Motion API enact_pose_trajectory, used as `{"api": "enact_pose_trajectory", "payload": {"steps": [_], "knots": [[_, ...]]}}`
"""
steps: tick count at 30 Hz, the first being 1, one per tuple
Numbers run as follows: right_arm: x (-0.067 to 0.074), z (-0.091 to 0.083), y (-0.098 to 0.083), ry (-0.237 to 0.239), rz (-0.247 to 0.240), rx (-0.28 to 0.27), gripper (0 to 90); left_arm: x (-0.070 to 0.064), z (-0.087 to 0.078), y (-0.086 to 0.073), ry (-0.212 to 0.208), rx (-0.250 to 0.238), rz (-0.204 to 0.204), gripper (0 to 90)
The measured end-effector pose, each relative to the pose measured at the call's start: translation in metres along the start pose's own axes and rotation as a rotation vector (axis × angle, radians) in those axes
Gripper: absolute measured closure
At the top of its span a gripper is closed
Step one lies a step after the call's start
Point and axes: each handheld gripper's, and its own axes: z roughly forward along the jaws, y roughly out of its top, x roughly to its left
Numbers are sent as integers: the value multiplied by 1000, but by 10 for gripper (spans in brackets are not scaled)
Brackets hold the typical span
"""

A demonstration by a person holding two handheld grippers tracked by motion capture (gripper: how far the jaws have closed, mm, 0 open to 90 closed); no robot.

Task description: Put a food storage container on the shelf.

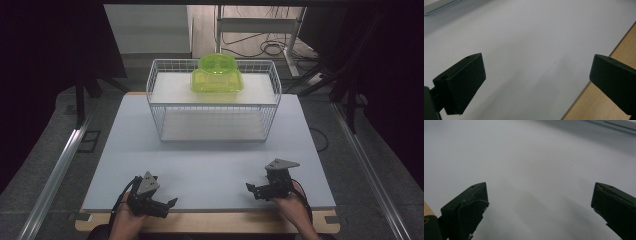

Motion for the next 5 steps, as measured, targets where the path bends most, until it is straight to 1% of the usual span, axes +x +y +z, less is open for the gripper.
{"api": "enact_pose_trajectory", "payload": {"steps": [3,5], "knots": [[1,2,-1,-6,-4,13,10,0,1,0,-1,9,-3,4],[0,2,-1,-9,-3,15,10,0,2,1,7,16,-7,4]]}}
